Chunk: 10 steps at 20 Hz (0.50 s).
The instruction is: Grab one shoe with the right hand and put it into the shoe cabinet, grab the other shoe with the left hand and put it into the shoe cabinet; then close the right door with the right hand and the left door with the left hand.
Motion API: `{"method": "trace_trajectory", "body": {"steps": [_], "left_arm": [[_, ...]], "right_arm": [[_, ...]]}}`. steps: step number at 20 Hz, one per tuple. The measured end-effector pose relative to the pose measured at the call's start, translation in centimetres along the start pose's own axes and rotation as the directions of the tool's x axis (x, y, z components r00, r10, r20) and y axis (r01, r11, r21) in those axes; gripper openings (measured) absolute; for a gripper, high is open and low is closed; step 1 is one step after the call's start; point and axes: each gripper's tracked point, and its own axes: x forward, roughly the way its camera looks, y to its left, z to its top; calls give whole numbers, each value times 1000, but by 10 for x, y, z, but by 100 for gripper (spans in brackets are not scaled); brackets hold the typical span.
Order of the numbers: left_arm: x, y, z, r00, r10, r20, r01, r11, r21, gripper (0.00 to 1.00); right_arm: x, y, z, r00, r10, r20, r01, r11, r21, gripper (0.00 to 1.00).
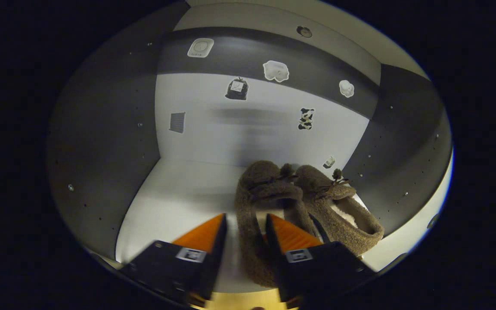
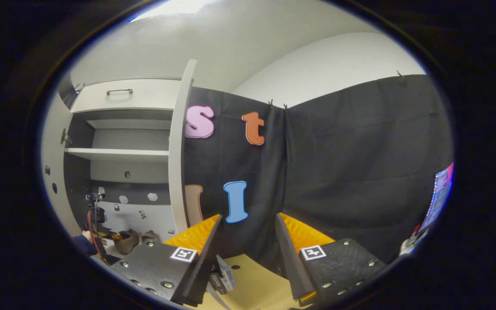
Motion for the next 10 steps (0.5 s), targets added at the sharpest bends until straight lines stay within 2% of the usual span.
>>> {"method": "trace_trajectory", "body": {"steps": [2,3,4,5,6,7,8,9,10], "left_arm": [[-12,0,5,1000,13,15,-13,1000,28,79],[-17,3,9,999,24,35,-25,999,37,82],[-26,2,17,997,27,67,-29,999,40,77],[-35,0,24,995,25,102,-29,999,42,84],[-47,-2,33,990,22,137,-28,999,42,79],[-57,-4,37,986,19,165,-25,999,36,79],[-69,-7,42,981,10,193,-16,999,28,81],[-82,-10,46,977,5,215,-9,1000,20,82],[-96,-12,49,971,-1,237,-4,1000,20,86]], "right_arm": [[2,0,-3,1000,4,-5,-4,1000,-5,76],[4,3,-4,1000,14,-9,-14,1000,-6,77],[5,5,-7,1000,20,-18,-20,1000,-8,79],[6,6,-10,999,32,-27,-33,999,-9,80],[7,9,-13,998,45,-38,-45,999,-7,90],[8,12,-17,997,54,-48,-55,998,-8,91],[9,15,-21,996,69,-57,-69,998,-8,91],[9,20,-24,994,86,-66,-86,996,-7,97],[6,24,-30,992,104,-74,-105,994,-5,97]]}}
